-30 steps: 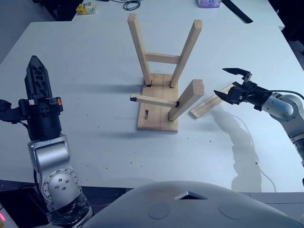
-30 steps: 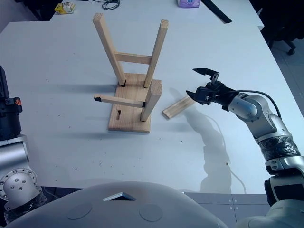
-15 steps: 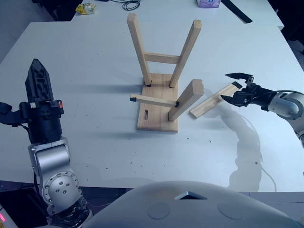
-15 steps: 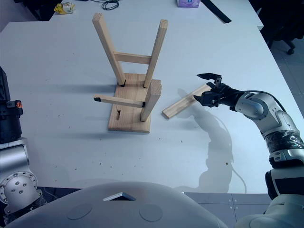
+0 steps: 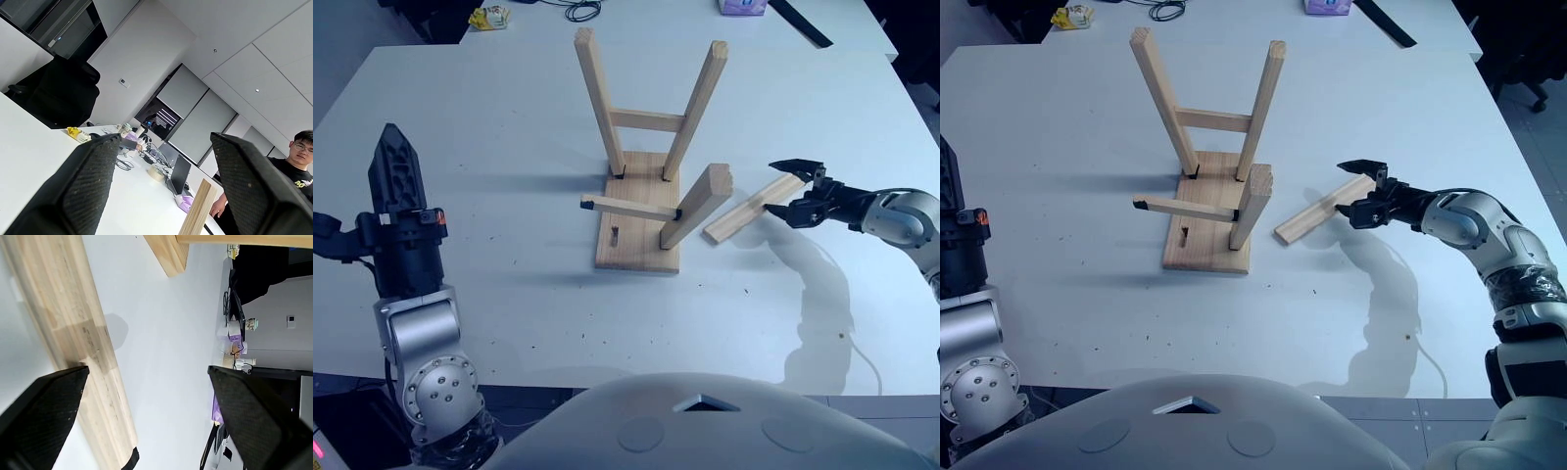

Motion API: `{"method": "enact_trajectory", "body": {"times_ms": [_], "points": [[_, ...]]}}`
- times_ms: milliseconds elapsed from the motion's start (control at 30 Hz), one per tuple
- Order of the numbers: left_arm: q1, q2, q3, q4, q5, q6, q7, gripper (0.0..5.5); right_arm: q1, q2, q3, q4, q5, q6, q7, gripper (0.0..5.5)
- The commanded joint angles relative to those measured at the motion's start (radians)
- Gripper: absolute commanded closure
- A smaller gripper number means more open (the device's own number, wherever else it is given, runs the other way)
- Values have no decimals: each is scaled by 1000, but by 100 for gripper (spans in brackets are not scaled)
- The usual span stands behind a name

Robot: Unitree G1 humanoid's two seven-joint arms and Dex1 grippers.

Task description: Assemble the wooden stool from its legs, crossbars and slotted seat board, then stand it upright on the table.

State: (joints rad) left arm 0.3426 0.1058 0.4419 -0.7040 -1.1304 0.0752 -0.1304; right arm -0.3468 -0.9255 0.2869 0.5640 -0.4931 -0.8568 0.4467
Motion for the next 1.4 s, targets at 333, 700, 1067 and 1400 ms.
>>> {"method": "enact_trajectory", "body": {"times_ms": [333,700,1067,1400], "points": [[13,-4,-13,-9,14,-8,10,212,115,-80,42,29,-113,11,-28,101],[3,2,-19,1,22,-11,8,212,268,-107,81,71,-129,35,-136,101],[-2,8,-12,3,26,-16,12,212,243,-62,95,78,-84,44,-187,101],[-44,31,-12,27,25,-6,6,212,228,-28,132,-143,75,51,39,101]]}}
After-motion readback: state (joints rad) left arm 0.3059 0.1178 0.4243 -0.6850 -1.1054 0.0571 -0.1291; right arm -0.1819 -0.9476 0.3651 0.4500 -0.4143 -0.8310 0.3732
